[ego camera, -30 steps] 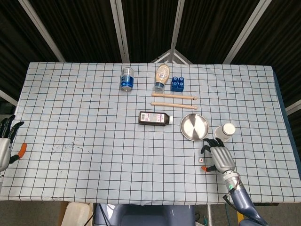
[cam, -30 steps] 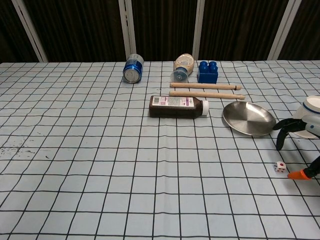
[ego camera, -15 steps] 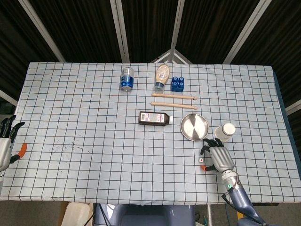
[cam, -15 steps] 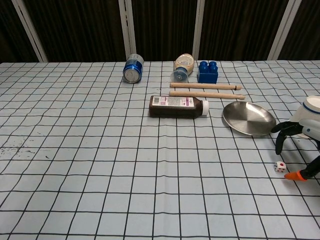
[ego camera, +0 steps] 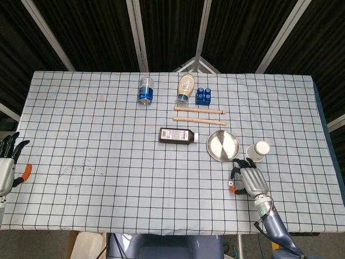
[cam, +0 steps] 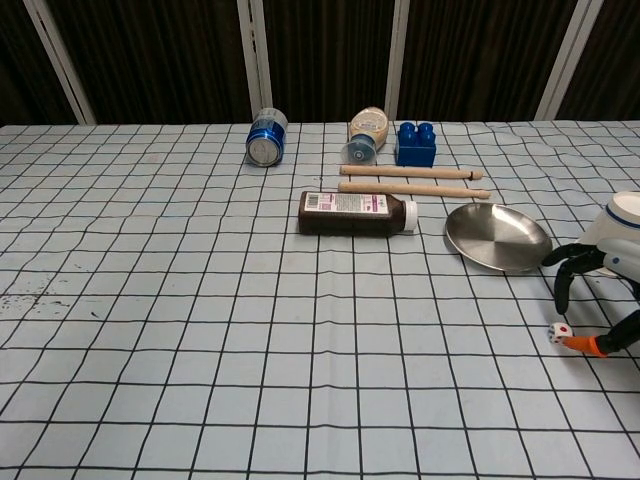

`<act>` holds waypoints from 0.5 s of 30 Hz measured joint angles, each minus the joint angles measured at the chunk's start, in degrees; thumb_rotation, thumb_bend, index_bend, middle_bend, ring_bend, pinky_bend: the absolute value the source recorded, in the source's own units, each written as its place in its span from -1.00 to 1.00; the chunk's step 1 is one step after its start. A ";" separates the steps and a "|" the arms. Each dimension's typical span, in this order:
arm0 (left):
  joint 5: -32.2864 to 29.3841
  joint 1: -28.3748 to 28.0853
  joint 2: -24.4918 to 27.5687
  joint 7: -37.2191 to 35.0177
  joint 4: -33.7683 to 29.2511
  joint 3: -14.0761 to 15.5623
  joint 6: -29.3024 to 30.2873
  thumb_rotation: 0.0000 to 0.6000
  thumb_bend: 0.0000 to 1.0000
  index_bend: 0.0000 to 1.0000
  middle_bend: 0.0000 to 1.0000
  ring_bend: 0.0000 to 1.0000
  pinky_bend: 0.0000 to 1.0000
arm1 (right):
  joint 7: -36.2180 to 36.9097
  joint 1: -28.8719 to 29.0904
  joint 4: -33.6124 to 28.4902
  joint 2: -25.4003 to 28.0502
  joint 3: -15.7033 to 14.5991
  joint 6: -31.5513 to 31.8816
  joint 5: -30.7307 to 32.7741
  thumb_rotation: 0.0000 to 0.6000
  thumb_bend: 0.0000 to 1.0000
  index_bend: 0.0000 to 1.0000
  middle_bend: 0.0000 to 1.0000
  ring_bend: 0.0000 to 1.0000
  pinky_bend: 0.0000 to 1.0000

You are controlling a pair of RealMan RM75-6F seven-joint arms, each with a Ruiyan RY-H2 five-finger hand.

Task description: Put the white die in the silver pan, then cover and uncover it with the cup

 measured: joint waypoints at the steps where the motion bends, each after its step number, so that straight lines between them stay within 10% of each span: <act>1: -0.04 0.00 0.00 0.03 0.00 -0.02 0.00 1.00 0.10 -0.65 -1.00 -1.00 -0.80 | -0.02 0.04 0.02 -0.05 -0.02 -0.01 0.01 1.00 -0.50 0.07 -0.65 -0.69 -1.00; 15: -0.24 -0.07 -0.03 -0.01 0.17 -0.07 -0.17 1.00 0.10 -0.65 -1.00 -1.00 -0.80 | -1.25 0.77 0.50 -0.93 -0.27 -0.45 0.81 1.00 -0.47 0.08 -0.65 -0.70 -1.00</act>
